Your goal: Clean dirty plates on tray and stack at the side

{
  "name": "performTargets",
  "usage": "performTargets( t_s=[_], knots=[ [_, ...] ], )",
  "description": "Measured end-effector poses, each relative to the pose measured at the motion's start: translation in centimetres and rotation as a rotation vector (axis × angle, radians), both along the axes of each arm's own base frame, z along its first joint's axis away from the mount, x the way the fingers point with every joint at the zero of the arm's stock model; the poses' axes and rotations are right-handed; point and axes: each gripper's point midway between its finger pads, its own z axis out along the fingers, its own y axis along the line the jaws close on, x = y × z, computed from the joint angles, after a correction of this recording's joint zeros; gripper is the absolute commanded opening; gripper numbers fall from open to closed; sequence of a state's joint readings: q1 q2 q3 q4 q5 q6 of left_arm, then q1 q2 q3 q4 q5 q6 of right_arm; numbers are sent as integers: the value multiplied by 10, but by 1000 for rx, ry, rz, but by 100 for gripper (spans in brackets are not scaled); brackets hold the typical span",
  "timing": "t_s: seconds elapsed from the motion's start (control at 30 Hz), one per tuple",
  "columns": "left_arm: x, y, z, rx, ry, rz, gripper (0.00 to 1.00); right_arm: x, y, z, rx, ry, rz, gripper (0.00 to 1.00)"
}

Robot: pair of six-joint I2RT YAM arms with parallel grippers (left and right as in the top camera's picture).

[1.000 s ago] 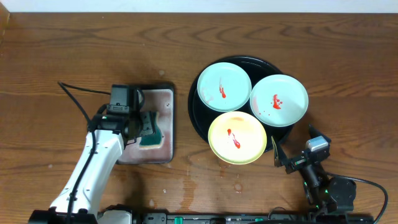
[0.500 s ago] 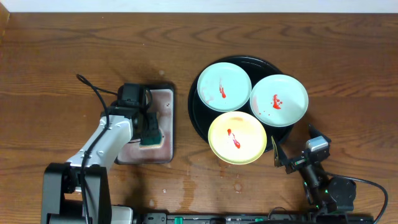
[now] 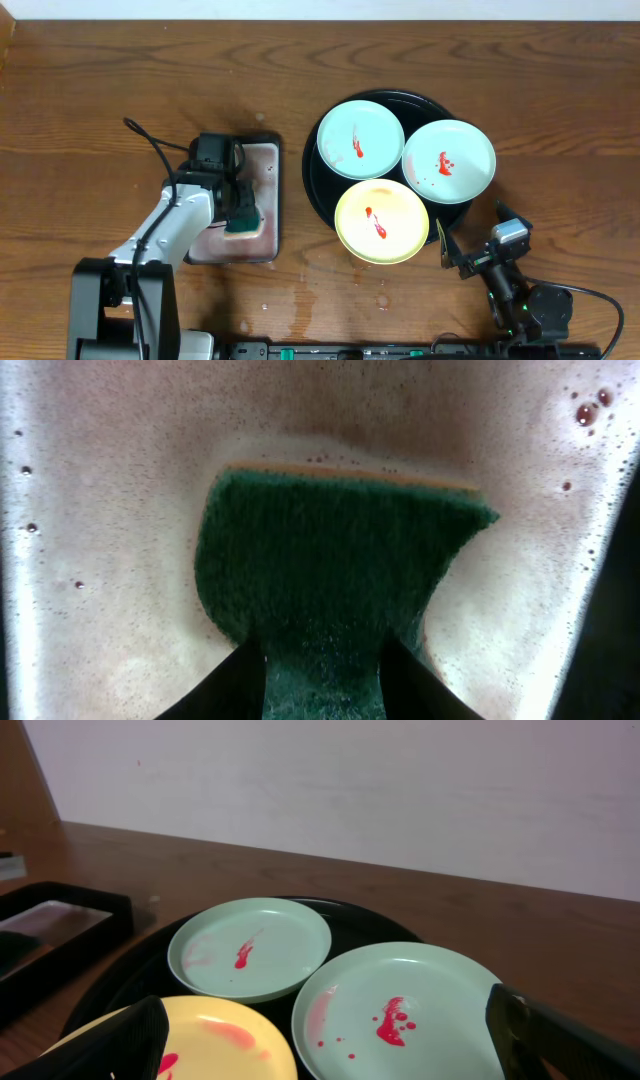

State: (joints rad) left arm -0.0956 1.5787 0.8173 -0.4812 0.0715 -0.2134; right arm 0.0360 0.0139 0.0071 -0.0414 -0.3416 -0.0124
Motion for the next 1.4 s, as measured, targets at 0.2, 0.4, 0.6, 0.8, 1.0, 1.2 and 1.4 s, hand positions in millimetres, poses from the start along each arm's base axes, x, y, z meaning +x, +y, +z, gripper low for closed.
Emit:
performTargets(
  t_s=[0.2, 0.4, 0.6, 0.8, 1.0, 1.2, 1.4],
  knots=[
    [0, 0, -6, 1, 14, -1, 23, 0, 0, 0, 0, 0, 0, 99],
    [0, -1, -7, -4, 16, 5, 8, 0, 0, 0, 0, 0, 0, 99],
    [0, -1, -7, -7, 18, 21, 7, 0, 0, 0, 0, 0, 0, 99],
    [-7, 1, 4, -4, 20, 22, 7, 0, 0, 0, 0, 0, 0, 99],
    [-3, 0, 46, -17, -109, 22, 7, 0, 0, 0, 0, 0, 0, 99],
    [-7, 2, 81, -19, -211, 25, 7, 0, 1, 0, 24, 9, 3, 99],
    [-14, 7, 80, 4, -185, 32, 7, -1, 3, 0, 92, 36, 16, 99]
  ],
)
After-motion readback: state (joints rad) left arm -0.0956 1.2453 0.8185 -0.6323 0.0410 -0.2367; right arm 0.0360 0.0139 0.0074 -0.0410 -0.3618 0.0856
